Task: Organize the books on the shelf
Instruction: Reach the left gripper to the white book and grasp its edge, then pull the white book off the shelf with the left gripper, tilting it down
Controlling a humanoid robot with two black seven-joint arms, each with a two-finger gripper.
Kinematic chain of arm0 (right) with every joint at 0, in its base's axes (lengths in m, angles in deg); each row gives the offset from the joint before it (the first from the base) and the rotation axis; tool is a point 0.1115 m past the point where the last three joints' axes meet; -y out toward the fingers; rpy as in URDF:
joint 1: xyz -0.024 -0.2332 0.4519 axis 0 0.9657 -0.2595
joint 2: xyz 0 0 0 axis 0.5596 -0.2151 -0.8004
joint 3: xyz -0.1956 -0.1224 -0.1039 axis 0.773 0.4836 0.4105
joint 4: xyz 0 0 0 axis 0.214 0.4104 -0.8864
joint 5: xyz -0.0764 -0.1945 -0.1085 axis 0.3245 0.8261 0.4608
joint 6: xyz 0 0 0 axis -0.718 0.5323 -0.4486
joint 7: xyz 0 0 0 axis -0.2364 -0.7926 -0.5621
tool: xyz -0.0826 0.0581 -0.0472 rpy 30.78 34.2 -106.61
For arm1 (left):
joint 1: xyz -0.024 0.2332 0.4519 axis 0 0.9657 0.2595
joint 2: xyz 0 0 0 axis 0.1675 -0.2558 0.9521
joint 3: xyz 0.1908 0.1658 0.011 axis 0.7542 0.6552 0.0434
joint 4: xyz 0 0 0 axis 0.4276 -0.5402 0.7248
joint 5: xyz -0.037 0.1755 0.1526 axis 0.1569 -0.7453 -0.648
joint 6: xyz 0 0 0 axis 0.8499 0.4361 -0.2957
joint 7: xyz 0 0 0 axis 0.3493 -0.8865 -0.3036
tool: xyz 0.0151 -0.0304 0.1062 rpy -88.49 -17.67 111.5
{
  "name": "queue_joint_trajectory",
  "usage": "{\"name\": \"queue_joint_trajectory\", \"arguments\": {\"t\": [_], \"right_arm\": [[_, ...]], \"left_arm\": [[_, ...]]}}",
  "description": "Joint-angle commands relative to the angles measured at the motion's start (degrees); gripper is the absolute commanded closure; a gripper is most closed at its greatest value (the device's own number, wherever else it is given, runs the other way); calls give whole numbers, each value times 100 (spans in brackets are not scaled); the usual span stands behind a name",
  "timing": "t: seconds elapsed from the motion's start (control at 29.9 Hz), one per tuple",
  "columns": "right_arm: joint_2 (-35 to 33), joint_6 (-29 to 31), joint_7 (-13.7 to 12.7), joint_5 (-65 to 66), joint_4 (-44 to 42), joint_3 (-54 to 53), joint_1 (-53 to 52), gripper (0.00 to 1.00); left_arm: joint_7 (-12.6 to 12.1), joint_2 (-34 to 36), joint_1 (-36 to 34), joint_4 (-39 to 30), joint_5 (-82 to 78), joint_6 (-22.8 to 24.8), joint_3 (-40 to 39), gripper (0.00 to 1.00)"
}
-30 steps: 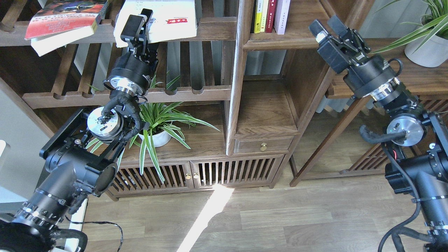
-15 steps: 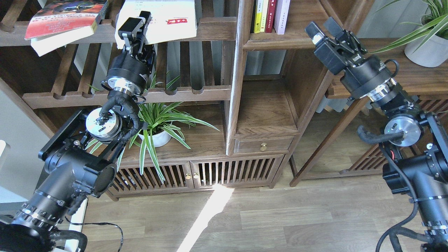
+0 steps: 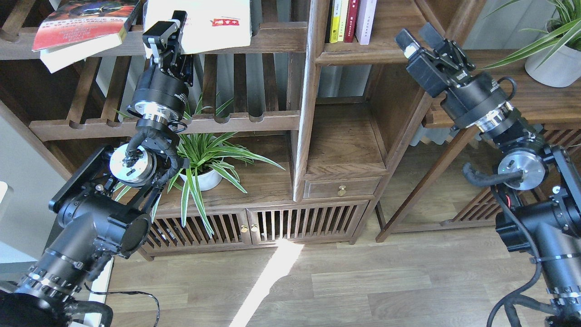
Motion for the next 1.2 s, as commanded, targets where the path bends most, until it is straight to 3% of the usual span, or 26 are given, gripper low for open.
{"name": "queue_joint_trajectory", "arguments": {"t": [0.0, 0.2, 0.57, 0.84, 1.17], "right_arm": [[38, 0, 0, 0, -9, 9, 0, 0], [556, 0, -9, 0, -61, 35, -35, 0], [653, 0, -44, -9, -79, 61, -52, 0], [1426, 0, -44, -114, -79, 70, -70, 0], [1611, 0, -53, -114, -88, 97, -61, 0]], "left_arm": [[-1, 0, 1, -21, -1, 363, 38, 94], [-63, 0, 98, -109, -1, 1055, 56, 96], [-116, 0, 476, -382, -71, 1055, 293, 97], [-98, 141, 572, -575, -493, 1055, 715, 97], [-37, 325, 651, -680, -493, 1055, 654, 98]]}}
